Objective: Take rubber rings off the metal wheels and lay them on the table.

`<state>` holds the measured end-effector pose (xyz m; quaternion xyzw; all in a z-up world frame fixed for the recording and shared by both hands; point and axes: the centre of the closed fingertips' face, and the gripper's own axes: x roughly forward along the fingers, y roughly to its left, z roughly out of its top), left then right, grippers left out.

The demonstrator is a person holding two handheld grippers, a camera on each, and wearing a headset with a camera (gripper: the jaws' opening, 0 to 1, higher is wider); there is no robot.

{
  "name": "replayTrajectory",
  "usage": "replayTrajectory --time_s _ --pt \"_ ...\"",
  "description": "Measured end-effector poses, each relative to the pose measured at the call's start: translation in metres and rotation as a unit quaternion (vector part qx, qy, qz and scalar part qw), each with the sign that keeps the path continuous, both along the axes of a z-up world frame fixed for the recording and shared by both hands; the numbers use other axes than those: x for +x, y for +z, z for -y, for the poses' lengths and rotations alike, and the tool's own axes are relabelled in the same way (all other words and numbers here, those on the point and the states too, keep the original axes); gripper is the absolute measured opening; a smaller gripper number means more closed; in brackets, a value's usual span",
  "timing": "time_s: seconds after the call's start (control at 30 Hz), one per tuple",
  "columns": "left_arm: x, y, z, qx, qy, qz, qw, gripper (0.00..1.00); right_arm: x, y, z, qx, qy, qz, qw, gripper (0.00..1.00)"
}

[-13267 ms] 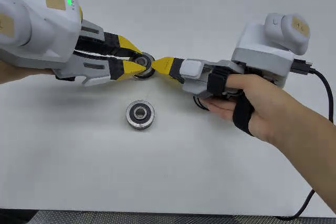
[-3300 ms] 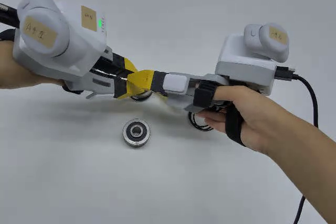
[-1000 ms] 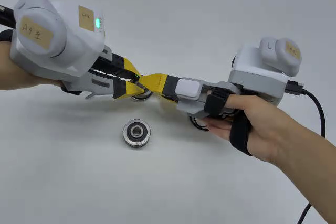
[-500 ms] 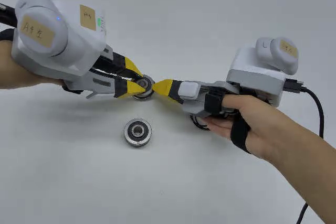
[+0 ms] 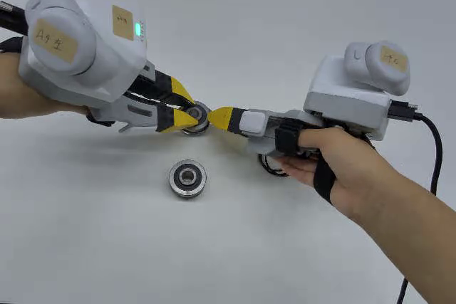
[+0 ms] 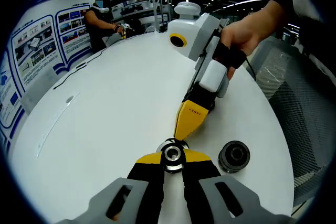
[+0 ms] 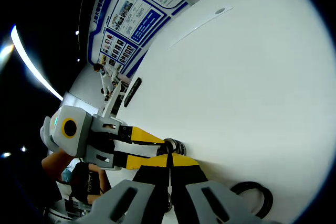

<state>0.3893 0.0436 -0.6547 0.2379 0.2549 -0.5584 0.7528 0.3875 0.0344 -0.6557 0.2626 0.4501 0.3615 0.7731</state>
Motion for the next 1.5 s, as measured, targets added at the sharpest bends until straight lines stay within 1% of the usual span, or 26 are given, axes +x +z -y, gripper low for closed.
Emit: replayTrajectory --time_s 0.13,0.27,0.4,0.57,0.7,0.73,0.77,0.83,0.9,0.97,1.1,1.3,1.43,1.47,1.5 --pt "0.0 0.0 0.0 0.0 0.0 0.0 1.0 0.13 -0.002 0.001 -0.002 -0.013 0.008 0.014 0.9998 0.0" --pt "0.0 0.001 0.0 0.0 0.001 0.0 1.0 0.12 -0.003 0.001 -0.005 -0.021 0.011 0.019 0.9995 0.0" --pt "0.0 0.001 0.0 0.0 0.002 -0.001 1.0 0.12 -0.003 0.001 -0.006 -0.033 0.014 0.029 0.9989 0.0" --pt "0.0 0.001 0.0 -0.001 0.002 -0.001 1.0 0.12 -0.003 0.002 -0.008 -0.035 0.018 0.038 0.9985 0.0" --pt "0.0 0.001 0.0 -0.001 0.003 -0.001 1.0 0.12 -0.002 0.005 -0.014 -0.031 0.025 0.04 0.9984 0.0" --pt "0.0 0.001 0.0 -0.001 0.003 -0.001 1.0 0.12 -0.003 0.006 -0.016 -0.027 0.028 0.038 0.9985 0.0" --pt "0.0 0.001 0.0 -0.001 0.003 -0.001 1.0 0.12 -0.003 0.008 -0.02 -0.02 0.025 0.033 0.9989 0.0" --pt "0.0 0.002 0.0 -0.001 0.004 -0.001 1.0 0.12 -0.001 0.007 -0.019 -0.036 0.03 0.043 0.998 0.01" --pt "0.0 0.002 0.0 -0.001 0.003 -0.001 1.0 0.12 -0.003 0.008 -0.019 -0.029 0.026 0.031 0.9988 0.01" --pt "0.0 0.002 0.0 -0.001 0.003 -0.001 1.0 0.12 -0.002 0.009 -0.014 -0.029 0.024 0.033 0.9988 0.01" --pt "0.0 0.002 0.0 -0.002 0.002 -0.001 1.0 0.13 -0.001 0.013 -0.011 -0.024 0.019 0.028 0.9991 0.01" --pt "0.001 0.002 0.001 0.008 0.006 -0.001 1.0 0.13 -0.005 0.013 -0.012 -0.016 0.014 0.008 0.9998 0.01" --pt "0.0 0.002 0.001 0.013 0.002 0.005 0.9999 0.13 -0.002 0.013 -0.01 -0.015 0.005 0.003 0.9999 0.01" --pt "0.0 0.002 0.001 0.016 -0.001 0.009 0.9998 0.13 -0.002 0.013 -0.01 -0.013 0.004 0.001 0.9999 0.01" --pt "0.0 0.002 0.002 0.024 -0.006 0.014 0.9996 0.13 -0.002 0.013 -0.009 -0.013 0.0 -0.003 0.9999 0.01"
